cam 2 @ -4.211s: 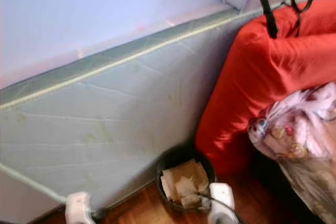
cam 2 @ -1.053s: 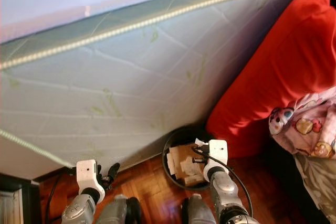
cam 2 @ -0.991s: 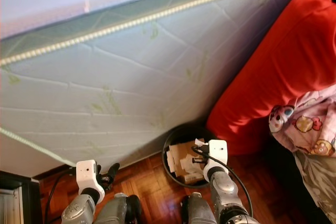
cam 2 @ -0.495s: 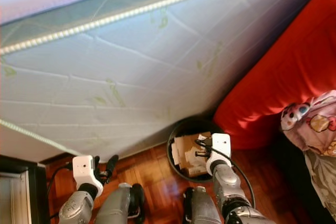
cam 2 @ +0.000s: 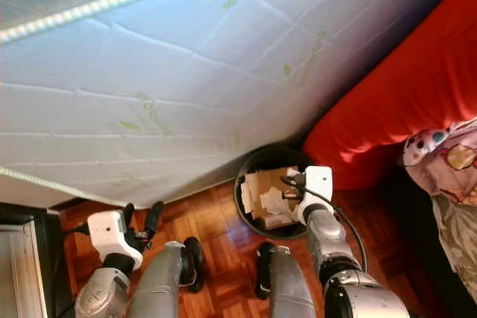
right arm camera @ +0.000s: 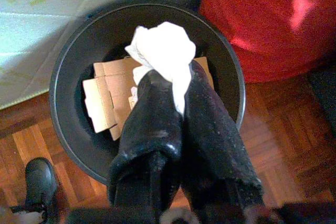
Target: Clean up the room
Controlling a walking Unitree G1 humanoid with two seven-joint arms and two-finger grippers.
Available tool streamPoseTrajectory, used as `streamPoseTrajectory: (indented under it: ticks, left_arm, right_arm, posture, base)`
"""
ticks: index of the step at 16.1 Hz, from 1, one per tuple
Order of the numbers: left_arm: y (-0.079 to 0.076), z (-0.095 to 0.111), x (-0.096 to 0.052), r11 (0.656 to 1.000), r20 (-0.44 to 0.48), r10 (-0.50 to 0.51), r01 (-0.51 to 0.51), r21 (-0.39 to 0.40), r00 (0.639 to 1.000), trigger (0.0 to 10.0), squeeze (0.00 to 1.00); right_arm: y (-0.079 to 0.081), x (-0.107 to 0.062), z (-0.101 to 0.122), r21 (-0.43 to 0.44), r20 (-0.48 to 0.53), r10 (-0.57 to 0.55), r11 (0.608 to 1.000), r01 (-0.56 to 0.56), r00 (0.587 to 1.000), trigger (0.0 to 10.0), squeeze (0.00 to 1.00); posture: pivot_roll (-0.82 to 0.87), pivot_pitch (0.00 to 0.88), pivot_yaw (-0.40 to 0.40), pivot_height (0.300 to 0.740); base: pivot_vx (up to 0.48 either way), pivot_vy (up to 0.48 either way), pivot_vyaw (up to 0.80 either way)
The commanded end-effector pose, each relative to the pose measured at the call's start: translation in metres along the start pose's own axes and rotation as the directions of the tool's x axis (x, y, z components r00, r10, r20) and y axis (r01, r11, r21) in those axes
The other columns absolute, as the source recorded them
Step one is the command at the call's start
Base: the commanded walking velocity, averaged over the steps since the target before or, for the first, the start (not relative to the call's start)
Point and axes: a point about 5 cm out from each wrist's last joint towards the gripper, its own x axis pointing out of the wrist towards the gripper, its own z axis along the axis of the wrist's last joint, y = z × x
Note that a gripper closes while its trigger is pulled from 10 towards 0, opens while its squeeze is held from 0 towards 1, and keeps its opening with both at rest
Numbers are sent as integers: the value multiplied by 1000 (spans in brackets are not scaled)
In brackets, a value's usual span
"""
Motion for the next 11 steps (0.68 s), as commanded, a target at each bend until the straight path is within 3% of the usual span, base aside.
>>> streamPoseTrajectory:
  ticks: [1, 2, 3, 4, 11]
  left_arm:
    - [2, -6, -12, 1000, -57, 26, -26, -2, 998, 10000, 0]
    - [1, -5, -13, 1000, -63, 28, -28, -3, 998, 10000, 0]
    - [0, -4, -14, 1000, -65, 29, -29, -4, 997, 10000, 0]
    - [-2, -2, -15, 1000, -71, 30, -31, -6, 997, 10000, 0]
    - [-4, 4, -17, 999, -109, 47, -48, -11, 993, 10000, 0]
  right_arm:
    - [0, -4, -16, 8, -58, 4, 1000, -3, 998, 10000, 0]
    - [1, -4, -16, 8, -57, 8, 1000, -7, 998, 10000, 0]
    - [1, -4, -16, 11, -58, 17, 1000, -16, 998, 10000, 137]
    - [2, -4, -16, 11, -58, 19, 1000, -18, 998, 10000, 1000]
    - [2, -7, -25, 4, -95, 38, 999, -38, 995, 10000, 1000]
  posture:
    - [135, 540, 10, 665]
    - [135, 543, 9, 665]
    - [134, 545, 8, 665]
    - [133, 548, 8, 665]
    - [130, 540, 4, 665]
  base:
    - [0, 0, 0]
    - [0, 0, 0]
    - [0, 0, 0]
    - [0, 0, 0]
    - [0, 0, 0]
